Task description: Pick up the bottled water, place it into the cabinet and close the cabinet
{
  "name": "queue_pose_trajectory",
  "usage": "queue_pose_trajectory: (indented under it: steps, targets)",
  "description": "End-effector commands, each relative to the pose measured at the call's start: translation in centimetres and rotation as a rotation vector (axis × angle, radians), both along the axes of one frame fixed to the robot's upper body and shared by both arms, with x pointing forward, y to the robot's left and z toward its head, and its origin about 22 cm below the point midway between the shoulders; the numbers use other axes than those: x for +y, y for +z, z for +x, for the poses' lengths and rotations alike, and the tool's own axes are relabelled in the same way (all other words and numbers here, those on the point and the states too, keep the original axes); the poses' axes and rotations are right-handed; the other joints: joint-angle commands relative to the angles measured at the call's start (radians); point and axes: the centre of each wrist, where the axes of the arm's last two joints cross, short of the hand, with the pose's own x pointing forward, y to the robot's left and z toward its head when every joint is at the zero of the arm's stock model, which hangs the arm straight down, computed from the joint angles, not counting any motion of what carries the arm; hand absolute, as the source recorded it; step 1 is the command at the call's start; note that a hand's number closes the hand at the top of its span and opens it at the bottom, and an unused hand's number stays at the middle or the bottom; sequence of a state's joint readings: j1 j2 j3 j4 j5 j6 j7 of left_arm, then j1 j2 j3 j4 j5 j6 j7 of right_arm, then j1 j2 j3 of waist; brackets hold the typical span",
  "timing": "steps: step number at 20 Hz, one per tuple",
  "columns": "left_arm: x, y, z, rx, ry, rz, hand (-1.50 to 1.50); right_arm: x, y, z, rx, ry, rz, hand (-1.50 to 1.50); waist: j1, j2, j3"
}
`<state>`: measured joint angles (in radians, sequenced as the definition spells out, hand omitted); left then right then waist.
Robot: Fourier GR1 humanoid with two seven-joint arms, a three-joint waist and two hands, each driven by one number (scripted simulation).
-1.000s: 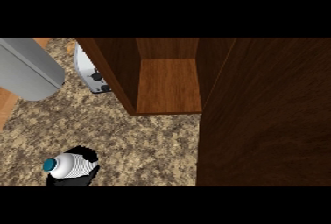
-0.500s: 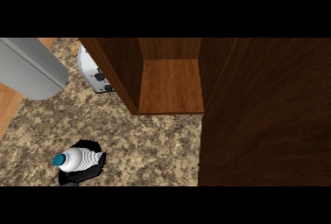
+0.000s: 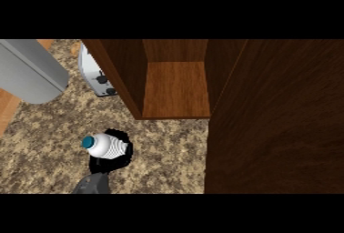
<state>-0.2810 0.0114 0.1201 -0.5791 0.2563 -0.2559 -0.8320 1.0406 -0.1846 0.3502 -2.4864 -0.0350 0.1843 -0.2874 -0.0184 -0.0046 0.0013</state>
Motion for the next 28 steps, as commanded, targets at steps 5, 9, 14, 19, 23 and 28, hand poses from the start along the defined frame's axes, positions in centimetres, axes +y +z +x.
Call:
queue_pose_trajectory:
  steps: [5,9,14,19,23,28]
  targets:
    - [-5.2,4.9,2.8,-0.013,-0.085,-0.022,1.5,0.5,1.2,0.5,-0.032,-0.021,0.027,-1.5,0.014,-0.002,-0.001]
    - [-7.6,8.6,5.0,-0.041,-0.083,0.042,1.5,0.1,0.3,0.4,-0.038,-0.009,0.028,-1.5,0.007,-0.002,-0.001]
    - [-11.2,12.1,7.2,-0.093,-0.073,0.142,1.5,-1.1,1.1,0.2,-0.049,0.0,0.025,-1.5,-0.006,0.002,-0.001]
    - [-13.5,15.6,9.3,-0.077,-0.047,0.189,1.5,-0.2,0.2,0.1,-0.048,-0.041,0.019,-1.5,-0.008,0.003,-0.001]
    - [-15.2,17.8,12.2,-0.073,-0.016,0.293,1.5,-2.0,1.5,0.3,-0.055,0.014,0.003,-1.5,-0.03,0.01,-0.001]
    - [-15.3,17.8,13.2,-0.015,0.016,0.319,1.5,-2.4,0.2,0.2,-0.084,-0.016,0.032,-1.5,-0.021,0.008,-0.001]
